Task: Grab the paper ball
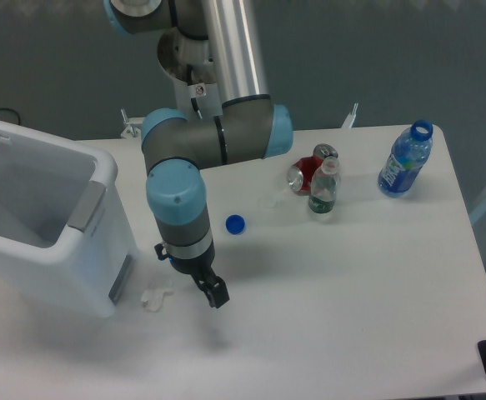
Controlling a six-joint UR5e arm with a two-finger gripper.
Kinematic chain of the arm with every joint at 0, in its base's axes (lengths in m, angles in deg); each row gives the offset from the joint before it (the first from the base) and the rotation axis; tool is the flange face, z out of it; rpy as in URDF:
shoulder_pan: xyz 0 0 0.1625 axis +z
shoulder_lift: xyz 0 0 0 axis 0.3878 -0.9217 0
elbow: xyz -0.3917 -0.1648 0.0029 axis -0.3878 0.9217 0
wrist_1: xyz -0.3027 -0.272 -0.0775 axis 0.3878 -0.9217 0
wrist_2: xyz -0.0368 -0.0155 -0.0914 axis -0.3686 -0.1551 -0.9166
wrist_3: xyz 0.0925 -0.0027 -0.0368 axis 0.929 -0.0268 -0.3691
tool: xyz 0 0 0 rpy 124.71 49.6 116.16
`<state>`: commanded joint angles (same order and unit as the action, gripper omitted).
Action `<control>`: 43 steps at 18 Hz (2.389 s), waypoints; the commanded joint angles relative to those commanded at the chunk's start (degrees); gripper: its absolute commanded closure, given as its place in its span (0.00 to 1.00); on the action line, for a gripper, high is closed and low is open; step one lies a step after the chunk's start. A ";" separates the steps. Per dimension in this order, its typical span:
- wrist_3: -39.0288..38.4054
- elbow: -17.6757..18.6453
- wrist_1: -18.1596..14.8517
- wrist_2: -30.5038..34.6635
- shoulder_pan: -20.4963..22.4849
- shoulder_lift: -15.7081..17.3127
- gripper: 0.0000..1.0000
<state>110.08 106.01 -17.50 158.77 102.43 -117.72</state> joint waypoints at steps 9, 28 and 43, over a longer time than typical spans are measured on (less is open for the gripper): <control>0.53 -0.79 0.18 0.00 -4.57 -4.84 0.03; -0.43 -1.23 0.00 0.00 -5.72 -5.28 0.87; -4.65 -7.56 -0.88 -0.62 4.65 1.22 1.00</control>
<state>105.43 98.45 -18.38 158.15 107.08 -116.51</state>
